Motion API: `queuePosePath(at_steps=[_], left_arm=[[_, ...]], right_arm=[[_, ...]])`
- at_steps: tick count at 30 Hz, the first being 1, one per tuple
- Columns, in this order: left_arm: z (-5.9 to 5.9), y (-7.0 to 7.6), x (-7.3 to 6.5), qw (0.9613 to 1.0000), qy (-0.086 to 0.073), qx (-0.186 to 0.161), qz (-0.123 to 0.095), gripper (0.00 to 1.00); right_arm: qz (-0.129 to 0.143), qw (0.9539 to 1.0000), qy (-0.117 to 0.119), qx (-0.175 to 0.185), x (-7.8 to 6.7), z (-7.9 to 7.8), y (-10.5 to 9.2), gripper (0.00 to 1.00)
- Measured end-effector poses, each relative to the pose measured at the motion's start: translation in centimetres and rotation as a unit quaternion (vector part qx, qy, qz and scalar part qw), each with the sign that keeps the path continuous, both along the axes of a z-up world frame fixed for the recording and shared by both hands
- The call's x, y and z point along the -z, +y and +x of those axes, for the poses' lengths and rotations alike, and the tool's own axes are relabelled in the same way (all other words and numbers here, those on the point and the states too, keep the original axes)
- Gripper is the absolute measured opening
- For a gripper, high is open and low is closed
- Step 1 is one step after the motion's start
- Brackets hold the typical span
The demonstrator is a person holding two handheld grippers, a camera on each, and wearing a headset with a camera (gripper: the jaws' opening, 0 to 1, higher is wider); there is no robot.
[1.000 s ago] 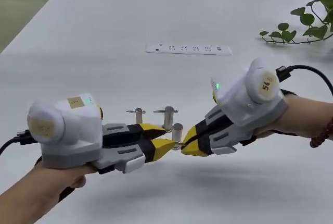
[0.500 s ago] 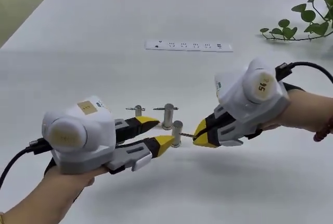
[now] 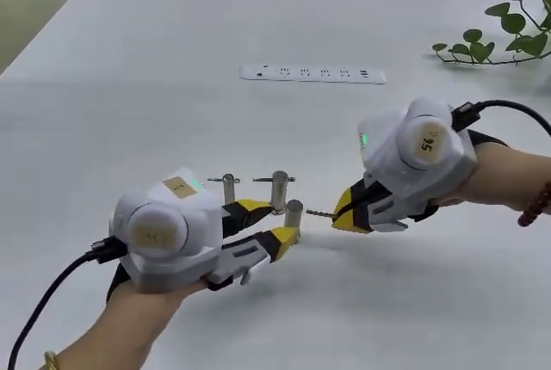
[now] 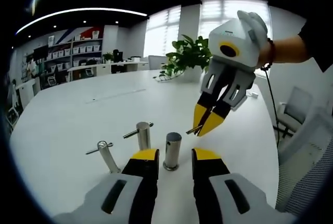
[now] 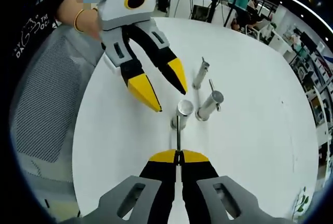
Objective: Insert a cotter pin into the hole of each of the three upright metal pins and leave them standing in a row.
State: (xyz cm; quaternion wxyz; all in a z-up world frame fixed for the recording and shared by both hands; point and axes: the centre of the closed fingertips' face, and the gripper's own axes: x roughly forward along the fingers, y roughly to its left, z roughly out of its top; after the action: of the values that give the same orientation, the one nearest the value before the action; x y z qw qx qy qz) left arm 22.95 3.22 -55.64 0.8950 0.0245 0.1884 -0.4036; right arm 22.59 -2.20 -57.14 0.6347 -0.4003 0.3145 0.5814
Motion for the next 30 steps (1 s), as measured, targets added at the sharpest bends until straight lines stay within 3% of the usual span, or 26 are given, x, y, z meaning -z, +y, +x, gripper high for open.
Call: queuePosePath(at_steps=[18,30], left_arm=[[1.0,-1.0,2.4,0.9994,0.008,-0.007,0.033,0.19],[1.5,-1.6,2.7,0.9993,0.002,-0.006,0.036,0.14]], right_arm=[[-0.011,0.9999,-0.005,-0.008,0.8,1.1,-0.1,0.00],[-0.018,0.9995,-0.014,-0.021,0.9,1.4,0.2,0.00]])
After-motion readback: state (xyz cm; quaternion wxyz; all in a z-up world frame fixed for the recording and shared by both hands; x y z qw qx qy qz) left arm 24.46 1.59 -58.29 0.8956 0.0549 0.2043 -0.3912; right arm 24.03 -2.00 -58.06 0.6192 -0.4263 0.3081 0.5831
